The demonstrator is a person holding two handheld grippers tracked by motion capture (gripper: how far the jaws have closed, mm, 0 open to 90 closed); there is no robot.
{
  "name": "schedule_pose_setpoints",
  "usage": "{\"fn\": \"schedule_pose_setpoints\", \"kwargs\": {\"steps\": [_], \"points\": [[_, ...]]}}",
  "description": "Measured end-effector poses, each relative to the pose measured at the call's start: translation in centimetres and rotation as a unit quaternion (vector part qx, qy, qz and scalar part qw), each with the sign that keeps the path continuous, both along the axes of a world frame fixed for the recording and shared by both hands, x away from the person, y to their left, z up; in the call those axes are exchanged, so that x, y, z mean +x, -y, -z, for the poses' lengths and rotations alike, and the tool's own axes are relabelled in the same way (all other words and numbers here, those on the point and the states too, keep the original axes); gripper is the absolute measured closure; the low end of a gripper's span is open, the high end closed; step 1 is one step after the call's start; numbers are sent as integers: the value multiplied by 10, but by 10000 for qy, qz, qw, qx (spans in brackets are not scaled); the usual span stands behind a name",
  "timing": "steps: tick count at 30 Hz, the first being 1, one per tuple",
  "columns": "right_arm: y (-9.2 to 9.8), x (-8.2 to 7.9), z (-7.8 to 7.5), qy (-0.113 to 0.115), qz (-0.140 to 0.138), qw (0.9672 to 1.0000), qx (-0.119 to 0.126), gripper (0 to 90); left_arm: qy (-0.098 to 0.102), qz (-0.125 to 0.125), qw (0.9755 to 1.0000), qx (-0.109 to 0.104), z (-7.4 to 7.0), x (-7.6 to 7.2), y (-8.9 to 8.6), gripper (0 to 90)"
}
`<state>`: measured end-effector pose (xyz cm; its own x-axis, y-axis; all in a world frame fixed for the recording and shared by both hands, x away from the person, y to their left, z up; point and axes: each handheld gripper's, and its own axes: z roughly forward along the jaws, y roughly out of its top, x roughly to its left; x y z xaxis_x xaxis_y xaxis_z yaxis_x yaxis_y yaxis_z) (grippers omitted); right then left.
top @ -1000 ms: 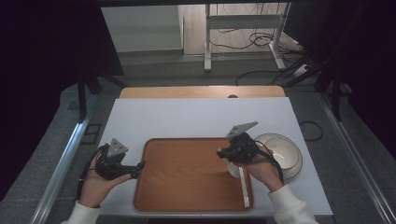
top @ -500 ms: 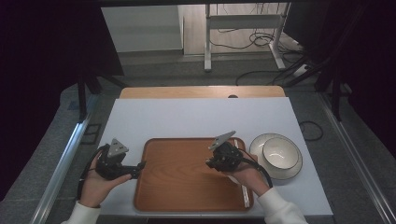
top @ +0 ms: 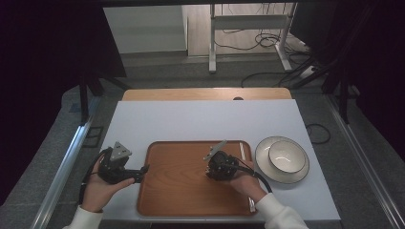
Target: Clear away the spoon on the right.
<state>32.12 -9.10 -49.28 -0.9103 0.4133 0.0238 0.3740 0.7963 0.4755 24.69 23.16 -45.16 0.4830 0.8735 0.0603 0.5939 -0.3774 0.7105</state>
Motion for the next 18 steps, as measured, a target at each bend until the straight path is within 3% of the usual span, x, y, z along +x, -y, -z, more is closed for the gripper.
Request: {"fn": "schedule_pose_setpoints", "kwargs": {"steps": [11,18], "points": [[-5,0,8,-96,-16,9999,-127,819,-7,9,10000,8,0,0,0,122],[-5,0,9,-140,11,9998,-130,760,-10,2,10000,8,1,0,0,123]]}}
